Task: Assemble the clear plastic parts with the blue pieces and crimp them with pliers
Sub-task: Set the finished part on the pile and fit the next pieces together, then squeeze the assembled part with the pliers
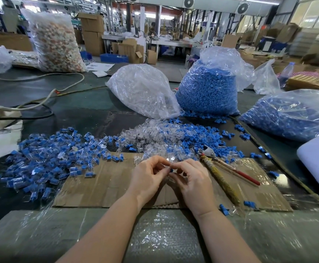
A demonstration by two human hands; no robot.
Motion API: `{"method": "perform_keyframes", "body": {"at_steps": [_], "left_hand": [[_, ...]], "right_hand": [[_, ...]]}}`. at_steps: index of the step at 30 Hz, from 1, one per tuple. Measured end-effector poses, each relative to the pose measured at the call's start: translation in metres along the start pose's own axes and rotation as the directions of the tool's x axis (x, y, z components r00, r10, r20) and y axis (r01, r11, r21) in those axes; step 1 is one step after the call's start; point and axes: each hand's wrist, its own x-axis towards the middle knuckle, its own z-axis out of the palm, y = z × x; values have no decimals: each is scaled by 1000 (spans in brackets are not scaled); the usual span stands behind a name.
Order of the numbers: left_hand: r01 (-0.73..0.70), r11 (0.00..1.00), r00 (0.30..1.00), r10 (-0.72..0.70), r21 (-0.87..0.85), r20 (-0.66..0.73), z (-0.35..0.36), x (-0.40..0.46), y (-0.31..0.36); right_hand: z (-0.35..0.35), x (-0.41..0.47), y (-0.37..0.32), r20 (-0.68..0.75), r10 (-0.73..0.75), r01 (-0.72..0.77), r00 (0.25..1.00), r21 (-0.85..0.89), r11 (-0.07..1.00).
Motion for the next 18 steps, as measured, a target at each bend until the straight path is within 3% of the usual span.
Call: {"method": "perform_keyframes", "body": {"at_steps": [7, 11, 15, 18], "left_hand": [[8, 1000, 1000, -9, -10, -17, 0, 1, 0], [41, 995, 999, -44, -94, -28, 0, 0, 2], [25, 997, 999, -28, -79, -44, -1, -1, 3], [21, 994, 998, -26, -106, -49, -2, -2, 5]], "right_hand": [[1, 1, -1, 5, 13, -13, 1000, -11, 1000], [-2, 2, 0, -95, 59, -61, 994, -15, 998], [-11, 9, 4, -140, 214, -228, 967, -96, 969], [-28, 18, 16, -78, 415, -418, 906, -306, 855]]}}
